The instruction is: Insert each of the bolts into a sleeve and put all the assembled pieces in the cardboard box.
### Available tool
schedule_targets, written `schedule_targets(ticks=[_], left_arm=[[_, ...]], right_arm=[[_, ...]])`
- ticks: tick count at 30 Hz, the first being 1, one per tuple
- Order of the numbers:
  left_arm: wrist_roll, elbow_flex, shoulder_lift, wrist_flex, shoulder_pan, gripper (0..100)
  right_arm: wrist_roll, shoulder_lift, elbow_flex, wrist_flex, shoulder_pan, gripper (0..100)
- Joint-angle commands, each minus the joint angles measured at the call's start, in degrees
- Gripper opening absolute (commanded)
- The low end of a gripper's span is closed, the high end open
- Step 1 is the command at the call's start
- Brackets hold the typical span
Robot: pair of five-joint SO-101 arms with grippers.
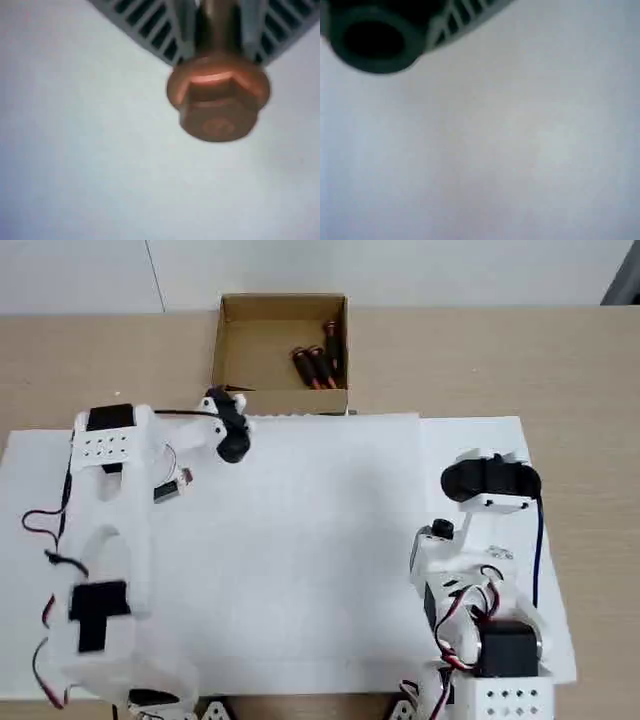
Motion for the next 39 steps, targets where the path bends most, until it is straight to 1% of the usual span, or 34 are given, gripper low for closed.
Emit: schedule_targets(ticks=[1,4,7,9,11,14,15,17,20,23,26,29,33,36,39], left_arm=[[4.9,-2.1,-9.8,3.5,2.4,1],[10.5,-2.1,-15.5,6.2,4.7,1],[18.9,-2.2,-20.9,11.3,8.6,1],[24.0,-2.1,-25.1,13.3,11.1,1],[26.1,-2.1,-28.7,13.5,13.2,1],[26.9,-2.0,-34.1,14.4,16.4,0],[28.5,-2.0,-36.0,14.4,17.4,0],[34.1,-1.1,-39.9,13.6,18.9,0],[41.8,3.6,-46.5,10.3,20.7,0],[46.9,11.1,-54.0,5.4,21.2,0],[50.4,20.2,-62.6,-1.6,21.2,0],[52.7,29.5,-71.8,-10.2,20.8,0],[56.9,41.7,-83.3,-19.2,20.7,0],[61.4,49.8,-90.6,-23.6,20.7,0],[66.5,55.8,-96.9,-26.2,20.8,0]], right_arm=[[0.6,-0.6,-5.1,-0.9,0.2,0.3],[0.8,-0.6,-7.5,0.0,-0.6,0.3],[2.9,-0.7,-9.3,3.2,-2.9,0.3],[3.1,-0.7,-10.5,4.9,-3.7,0.3],[3.1,-0.7,-11.8,6.1,-3.8,0.3],[3.1,-0.7,-13.5,8.4,-3.8,0.3],[3.1,-0.7,-14.4,9.5,-3.8,0.3],[3.3,-0.7,-16.4,11.8,-3.8,0.3],[6.4,-1.6,-18.5,14.1,-3.8,0.3],[8.2,-6.4,-18.5,14.2,-3.8,0.3],[10.8,-11.6,-16.8,14.3,-4.5,0.3],[11.4,-15.5,-13.1,13.7,-5.0,0.3],[11.5,-18.2,-6.3,8.7,-5.1,0.3],[11.3,-19.9,-1.9,4.3,-5.1,0.3],[11.6,-22.5,3.5,0.0,-5.1,0.3]])
